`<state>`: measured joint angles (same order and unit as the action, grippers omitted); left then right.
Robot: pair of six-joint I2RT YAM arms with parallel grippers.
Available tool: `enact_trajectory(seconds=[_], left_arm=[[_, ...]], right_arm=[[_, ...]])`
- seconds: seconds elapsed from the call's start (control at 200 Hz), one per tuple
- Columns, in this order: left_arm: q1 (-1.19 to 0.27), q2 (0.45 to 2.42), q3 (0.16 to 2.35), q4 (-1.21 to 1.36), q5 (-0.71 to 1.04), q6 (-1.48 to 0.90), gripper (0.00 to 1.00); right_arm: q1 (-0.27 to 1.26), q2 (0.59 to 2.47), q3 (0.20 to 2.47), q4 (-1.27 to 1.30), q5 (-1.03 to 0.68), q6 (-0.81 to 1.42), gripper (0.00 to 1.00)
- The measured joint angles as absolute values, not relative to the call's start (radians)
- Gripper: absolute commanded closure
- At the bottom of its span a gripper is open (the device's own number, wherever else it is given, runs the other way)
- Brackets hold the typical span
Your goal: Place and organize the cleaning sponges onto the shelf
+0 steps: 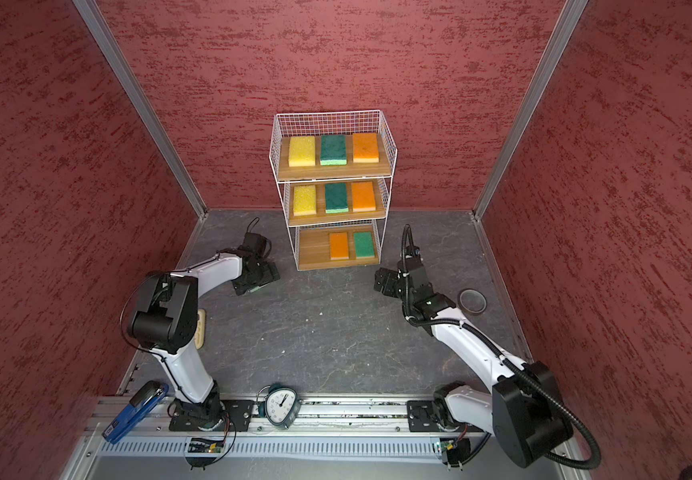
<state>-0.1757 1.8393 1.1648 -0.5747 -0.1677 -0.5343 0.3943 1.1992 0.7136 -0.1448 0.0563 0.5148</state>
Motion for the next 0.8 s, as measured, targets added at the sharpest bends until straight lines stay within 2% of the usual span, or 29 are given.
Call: enact_trajectory(seconds=[0.185, 0.351, 0.476, 0.536, 0.691, 0.802], left_arm=[[-0.140, 1.847, 1.165, -0.561, -0.156, -0.535, 0.01], [-0.127, 1.857, 1.168, -0.548, -0.142, -0.532, 0.12], [-0.130, 1.867, 1.168, -0.537, -0.136, -0.534, 0.11], [-0.130, 1.867, 1.168, -0.533, -0.135, -0.537, 0.14], [-0.129, 1.867, 1.164, -0.531, -0.133, -0.545, 0.31], [-0.129, 1.865, 1.158, -0.525, -0.133, -0.553, 0.30]], right_arm=[[0.394, 1.205, 0.714, -0.146, 0.056, 0.514, 0.05], [0.393, 1.205, 0.714, -0.145, 0.056, 0.511, 0.05], [0.393, 1.205, 0.714, -0.145, 0.056, 0.511, 0.05], [0.393, 1.205, 0.714, -0.145, 0.056, 0.510, 0.05], [0.393, 1.205, 0.714, -0.145, 0.056, 0.508, 0.05], [0.393, 1.202, 0.714, -0.146, 0.056, 0.508, 0.05]])
